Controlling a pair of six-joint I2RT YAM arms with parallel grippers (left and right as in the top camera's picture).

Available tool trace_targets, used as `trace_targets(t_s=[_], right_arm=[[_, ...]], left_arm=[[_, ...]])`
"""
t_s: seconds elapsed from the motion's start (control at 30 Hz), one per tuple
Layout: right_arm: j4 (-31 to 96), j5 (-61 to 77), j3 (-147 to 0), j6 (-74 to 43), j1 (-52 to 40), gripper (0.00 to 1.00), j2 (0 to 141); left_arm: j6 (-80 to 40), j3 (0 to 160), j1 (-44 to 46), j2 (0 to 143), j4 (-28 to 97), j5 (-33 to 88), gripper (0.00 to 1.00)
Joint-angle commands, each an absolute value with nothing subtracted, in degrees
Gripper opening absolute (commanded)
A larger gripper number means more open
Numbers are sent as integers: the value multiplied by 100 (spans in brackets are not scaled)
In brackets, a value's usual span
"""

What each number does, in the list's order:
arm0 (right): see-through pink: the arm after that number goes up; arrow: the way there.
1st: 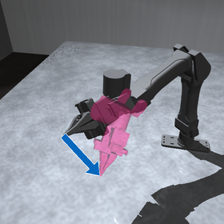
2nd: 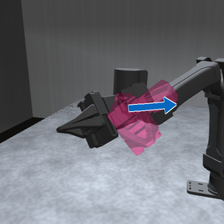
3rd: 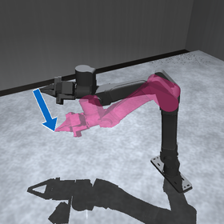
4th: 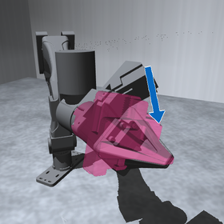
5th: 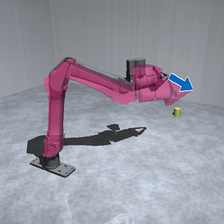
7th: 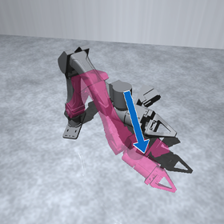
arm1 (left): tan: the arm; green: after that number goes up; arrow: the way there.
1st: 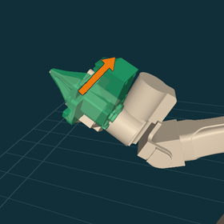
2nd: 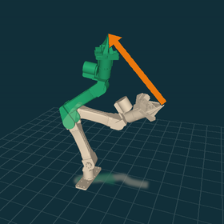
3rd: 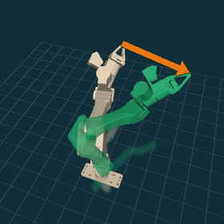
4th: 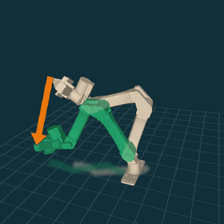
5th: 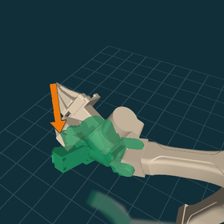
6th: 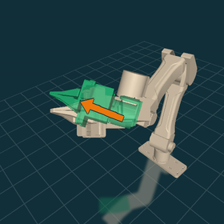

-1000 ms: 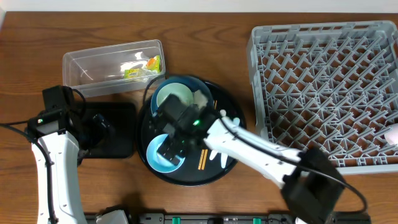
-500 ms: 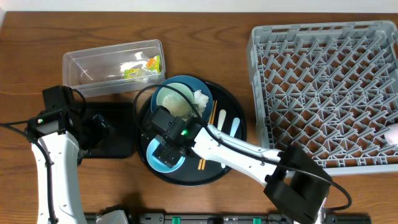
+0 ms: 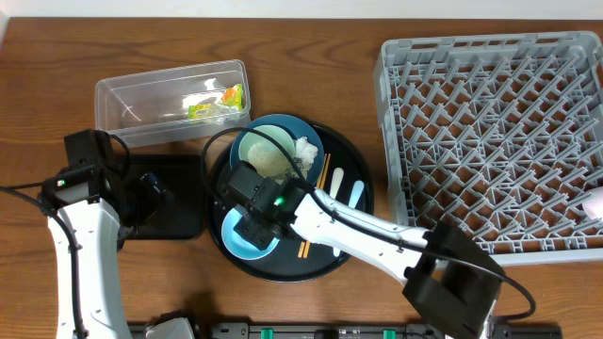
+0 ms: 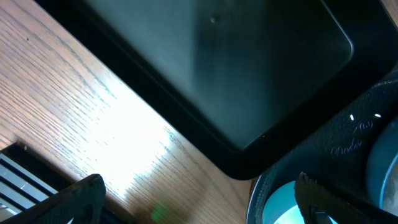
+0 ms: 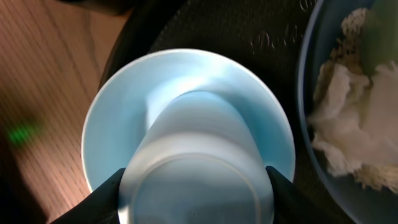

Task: Sort waste into correct bins and load items into the dishwasher rack
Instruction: 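Reach the right gripper to the light-blue cup and grasp it, then carry the light-blue cup into the rack beside the white cup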

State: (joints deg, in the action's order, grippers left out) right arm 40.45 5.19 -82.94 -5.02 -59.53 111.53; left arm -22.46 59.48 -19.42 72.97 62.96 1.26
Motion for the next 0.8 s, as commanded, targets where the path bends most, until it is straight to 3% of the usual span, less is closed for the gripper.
trace_targets(t_s=[0.0, 0.33, 0.53, 0.77], right_arm=[[4099, 447, -8431, -554, -5913, 41, 10680], [4744, -283, -8433, -690, -5022, 40, 9498], [5028, -364, -8433, -764, -3520, 39, 8667], [5391, -364, -8433, -834, -1166, 37, 8243]], left_arm=[[-2196, 5911, -1970, 7297, 6320, 45, 98], [-2196, 5911, -1970, 7297, 6320, 45, 98], [-2196, 5911, -1970, 7297, 6320, 45, 98], [-2193, 5911, -1970, 7297, 6318, 45, 98]])
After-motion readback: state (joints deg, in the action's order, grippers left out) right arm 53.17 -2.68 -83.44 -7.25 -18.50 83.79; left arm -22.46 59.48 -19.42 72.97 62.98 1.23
